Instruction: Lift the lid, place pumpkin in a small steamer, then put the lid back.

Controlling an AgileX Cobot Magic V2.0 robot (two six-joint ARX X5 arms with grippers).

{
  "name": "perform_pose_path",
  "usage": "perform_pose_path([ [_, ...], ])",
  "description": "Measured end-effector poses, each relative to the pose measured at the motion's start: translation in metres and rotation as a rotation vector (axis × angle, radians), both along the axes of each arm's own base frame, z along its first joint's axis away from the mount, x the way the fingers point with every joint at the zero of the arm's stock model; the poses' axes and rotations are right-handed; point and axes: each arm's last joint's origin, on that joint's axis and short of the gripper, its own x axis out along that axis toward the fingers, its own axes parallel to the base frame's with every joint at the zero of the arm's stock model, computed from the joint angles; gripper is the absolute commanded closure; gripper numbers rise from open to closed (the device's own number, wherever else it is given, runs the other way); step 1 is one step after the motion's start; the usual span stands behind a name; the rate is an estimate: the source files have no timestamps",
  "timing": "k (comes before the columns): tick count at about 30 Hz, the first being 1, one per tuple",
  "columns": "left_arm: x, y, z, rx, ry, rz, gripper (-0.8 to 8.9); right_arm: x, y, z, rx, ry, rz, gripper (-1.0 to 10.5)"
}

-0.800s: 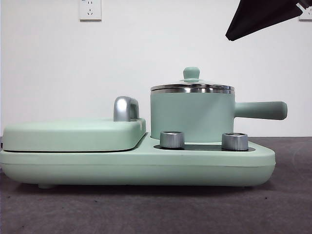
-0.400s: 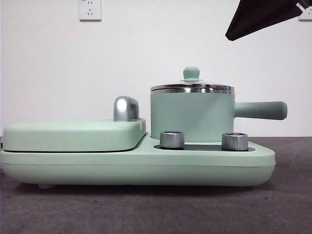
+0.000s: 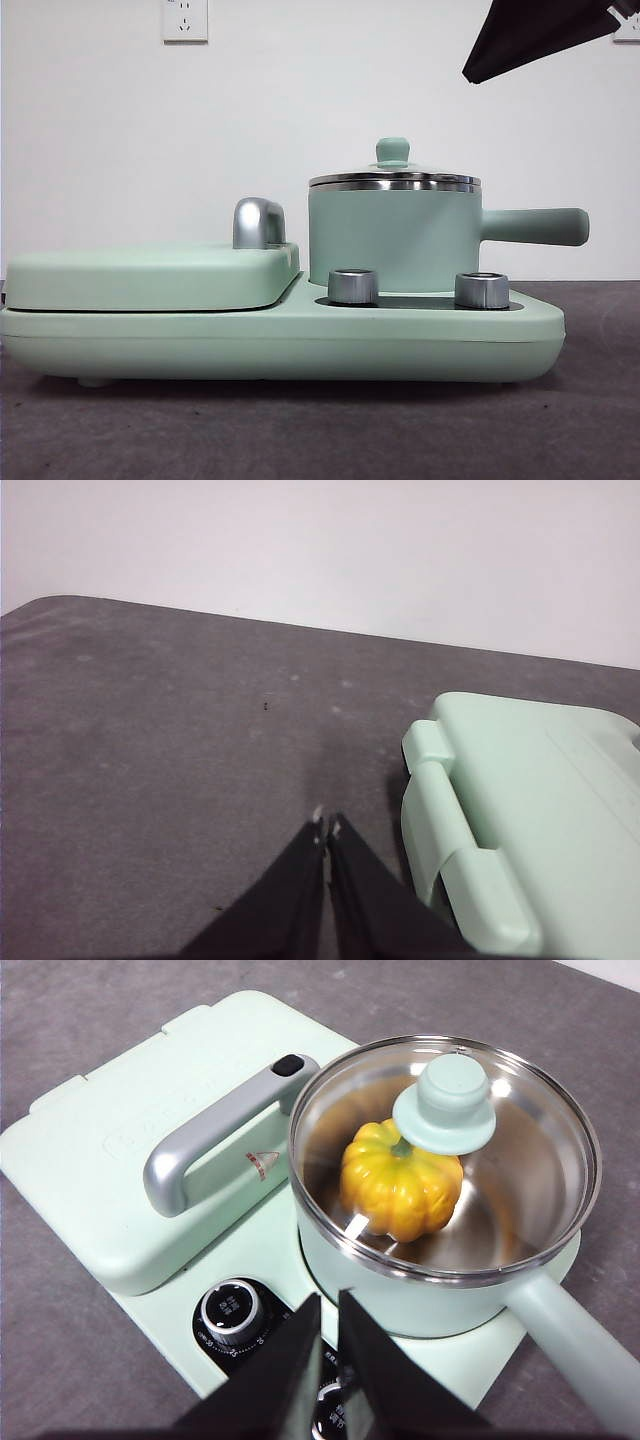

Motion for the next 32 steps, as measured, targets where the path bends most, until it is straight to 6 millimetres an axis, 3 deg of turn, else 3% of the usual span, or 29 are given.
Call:
perform_pose_path([
  [6, 0.003, 0.0, -0.015, 0.002, 0.038, 0.001, 8.07, 0.0, 0.0, 0.001, 0.005, -0.008, 0.0, 9.2],
  [27, 0.003, 0.0, -0.011, 0.01, 0.001, 0.0, 8.07, 0.002, 0.001, 0.004, 0.024, -0.039, 0.0, 9.2],
  [32, 0.003, 0.0, -0.011, 0.01, 0.001, 0.0, 8.07, 0.002, -0.006, 0.002, -0.047, -0.082, -0.045, 9.2],
])
